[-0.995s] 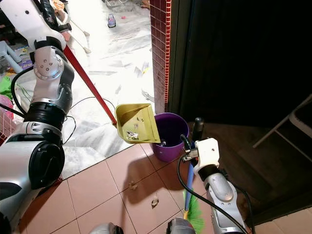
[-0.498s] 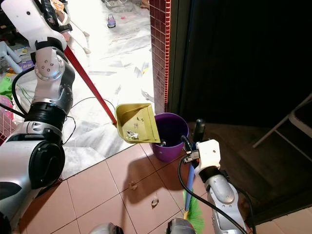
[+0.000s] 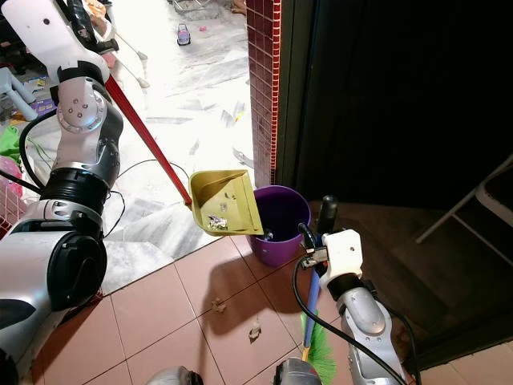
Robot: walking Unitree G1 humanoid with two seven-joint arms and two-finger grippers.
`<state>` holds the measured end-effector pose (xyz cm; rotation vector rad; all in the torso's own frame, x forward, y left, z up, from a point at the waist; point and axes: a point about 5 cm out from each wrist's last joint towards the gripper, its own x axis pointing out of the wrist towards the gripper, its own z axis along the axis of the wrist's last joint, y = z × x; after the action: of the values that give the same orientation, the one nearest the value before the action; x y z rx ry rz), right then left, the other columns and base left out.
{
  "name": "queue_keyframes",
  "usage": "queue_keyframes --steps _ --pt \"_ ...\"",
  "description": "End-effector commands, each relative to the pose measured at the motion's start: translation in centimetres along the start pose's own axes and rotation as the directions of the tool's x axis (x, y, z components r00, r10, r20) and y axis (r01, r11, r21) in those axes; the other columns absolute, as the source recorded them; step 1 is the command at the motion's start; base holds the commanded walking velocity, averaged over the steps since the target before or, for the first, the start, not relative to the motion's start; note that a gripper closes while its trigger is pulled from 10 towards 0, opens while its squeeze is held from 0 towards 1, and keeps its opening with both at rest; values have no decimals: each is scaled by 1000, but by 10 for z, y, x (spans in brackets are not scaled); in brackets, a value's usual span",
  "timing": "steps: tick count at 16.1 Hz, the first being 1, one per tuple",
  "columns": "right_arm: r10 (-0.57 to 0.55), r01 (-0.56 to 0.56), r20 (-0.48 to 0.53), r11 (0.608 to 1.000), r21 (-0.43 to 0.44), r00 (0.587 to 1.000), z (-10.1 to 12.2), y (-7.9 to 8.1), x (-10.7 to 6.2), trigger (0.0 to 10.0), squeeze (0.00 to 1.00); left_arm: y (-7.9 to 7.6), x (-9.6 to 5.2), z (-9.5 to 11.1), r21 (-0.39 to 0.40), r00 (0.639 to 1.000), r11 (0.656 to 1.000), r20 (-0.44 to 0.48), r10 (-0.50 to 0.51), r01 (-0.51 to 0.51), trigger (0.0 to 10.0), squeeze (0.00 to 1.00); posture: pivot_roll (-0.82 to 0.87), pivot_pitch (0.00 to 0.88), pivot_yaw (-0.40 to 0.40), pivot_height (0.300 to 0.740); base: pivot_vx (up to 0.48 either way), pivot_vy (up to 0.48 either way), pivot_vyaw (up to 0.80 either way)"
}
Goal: Sweep floor
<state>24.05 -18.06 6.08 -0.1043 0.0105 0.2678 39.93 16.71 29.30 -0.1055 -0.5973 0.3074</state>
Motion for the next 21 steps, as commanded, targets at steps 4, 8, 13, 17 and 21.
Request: queue_keyframes --steps 4,8,13,17,21 --pt "-11 11 3 1000 -6 1000 3 -3 -1 10000 0 -6 12 27 -26 993 1000 115 -5 8 10000 0 -197 0 105 740 0 0 0" --pt "-192 197 69 978 -71 979 19 -21 -8 10000 0 -155 -85 1 -17 617 618 77 -783 786 10000 0 -256 0 164 740 0 0 0" --pt "-182 188 71 979 -83 981 20 -16 -2 10000 0 -131 -56 6 16 717 721 87 -691 693 10000 0 -243 0 155 740 0 0 0" --pt "-190 196 72 977 -89 979 21 -19 0 10000 0 -126 -47 16 65 728 741 142 -670 669 10000 0 -245 0 145 740 0 0 0" --pt "-192 200 86 974 -103 978 24 -22 6 10000 0 -95 -9 35 87 894 910 168 -415 405 10000 0 -228 0 126 740 0 0 0"
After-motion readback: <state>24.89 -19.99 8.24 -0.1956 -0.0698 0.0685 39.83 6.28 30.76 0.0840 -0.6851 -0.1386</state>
